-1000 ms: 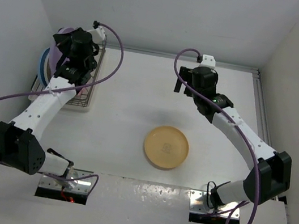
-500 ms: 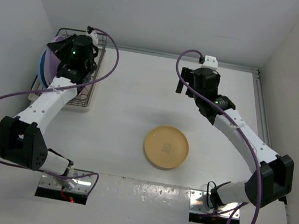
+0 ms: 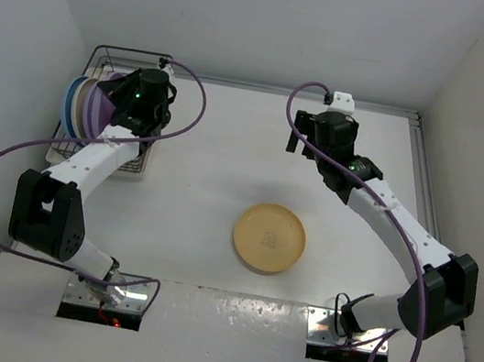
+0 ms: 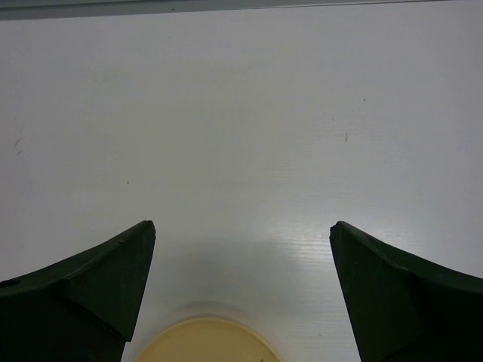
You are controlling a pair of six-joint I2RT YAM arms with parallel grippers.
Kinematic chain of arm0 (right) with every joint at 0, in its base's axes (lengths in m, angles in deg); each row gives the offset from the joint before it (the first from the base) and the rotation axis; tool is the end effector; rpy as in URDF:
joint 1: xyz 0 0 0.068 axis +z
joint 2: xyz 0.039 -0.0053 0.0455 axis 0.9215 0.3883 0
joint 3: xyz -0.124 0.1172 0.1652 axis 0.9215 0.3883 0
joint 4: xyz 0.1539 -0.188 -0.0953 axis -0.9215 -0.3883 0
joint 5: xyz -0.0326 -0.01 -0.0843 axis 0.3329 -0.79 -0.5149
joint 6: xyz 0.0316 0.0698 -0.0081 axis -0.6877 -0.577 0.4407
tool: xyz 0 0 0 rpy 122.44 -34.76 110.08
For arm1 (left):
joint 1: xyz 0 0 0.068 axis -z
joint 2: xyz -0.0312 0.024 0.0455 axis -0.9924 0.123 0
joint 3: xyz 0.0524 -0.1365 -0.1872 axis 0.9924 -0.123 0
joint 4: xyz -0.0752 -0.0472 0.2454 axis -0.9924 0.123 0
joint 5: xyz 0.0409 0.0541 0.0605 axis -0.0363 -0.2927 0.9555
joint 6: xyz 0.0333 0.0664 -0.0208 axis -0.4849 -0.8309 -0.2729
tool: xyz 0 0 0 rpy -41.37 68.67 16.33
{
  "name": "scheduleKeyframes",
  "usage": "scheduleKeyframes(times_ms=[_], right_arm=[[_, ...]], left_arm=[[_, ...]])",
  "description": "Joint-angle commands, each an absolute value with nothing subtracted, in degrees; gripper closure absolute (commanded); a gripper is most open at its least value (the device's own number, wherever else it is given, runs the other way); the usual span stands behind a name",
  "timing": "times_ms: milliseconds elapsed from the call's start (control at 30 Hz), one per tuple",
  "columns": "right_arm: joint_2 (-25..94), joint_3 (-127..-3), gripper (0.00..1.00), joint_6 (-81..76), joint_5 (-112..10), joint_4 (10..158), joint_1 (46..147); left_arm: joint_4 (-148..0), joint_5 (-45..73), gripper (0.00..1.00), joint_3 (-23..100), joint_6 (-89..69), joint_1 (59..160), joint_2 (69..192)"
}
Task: Load the plates into the dish rack
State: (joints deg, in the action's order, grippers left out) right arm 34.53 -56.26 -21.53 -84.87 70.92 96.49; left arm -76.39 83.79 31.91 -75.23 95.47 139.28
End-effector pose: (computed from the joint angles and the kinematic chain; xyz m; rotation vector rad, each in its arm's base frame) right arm 0.3225 0.1485 0.2727 0.2140 2.0041 0.1479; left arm 0.3530 -0.0194 0.2946 0.2789 1.9105 1.4597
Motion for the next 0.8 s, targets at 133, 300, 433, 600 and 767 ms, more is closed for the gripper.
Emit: scheduleKeyframes(times_ms=[133, 300, 433, 600, 767], right_arm=[[31.17, -55.60, 0.01, -21.85, -87.63, 70.99, 96.24], [30.99, -55.77, 0.01, -21.85, -88.07, 71.07, 96.24], [31.34, -56.03, 0.01, -22.03, -87.81, 71.07, 96.24], [32.05, -56.56, 0.01, -22.21, -87.63, 71.25, 96.24], [31.96, -56.82, 0.01, -21.77, -87.80, 71.07, 96.24]], left_arm=[[-87.99, 85.72, 1.00, 27.18, -80.46, 95.85, 140.94], [-94.77, 85.73, 1.00, 27.78, -87.67, 96.91, 139.63], [-94.95, 86.25, 1.00, 31.21, -90.83, 96.91, 139.62], [-92.76, 86.25, 1.00, 31.91, -90.15, 96.91, 139.10], [-90.46, 85.20, 1.00, 28.76, -86.45, 96.91, 139.10]])
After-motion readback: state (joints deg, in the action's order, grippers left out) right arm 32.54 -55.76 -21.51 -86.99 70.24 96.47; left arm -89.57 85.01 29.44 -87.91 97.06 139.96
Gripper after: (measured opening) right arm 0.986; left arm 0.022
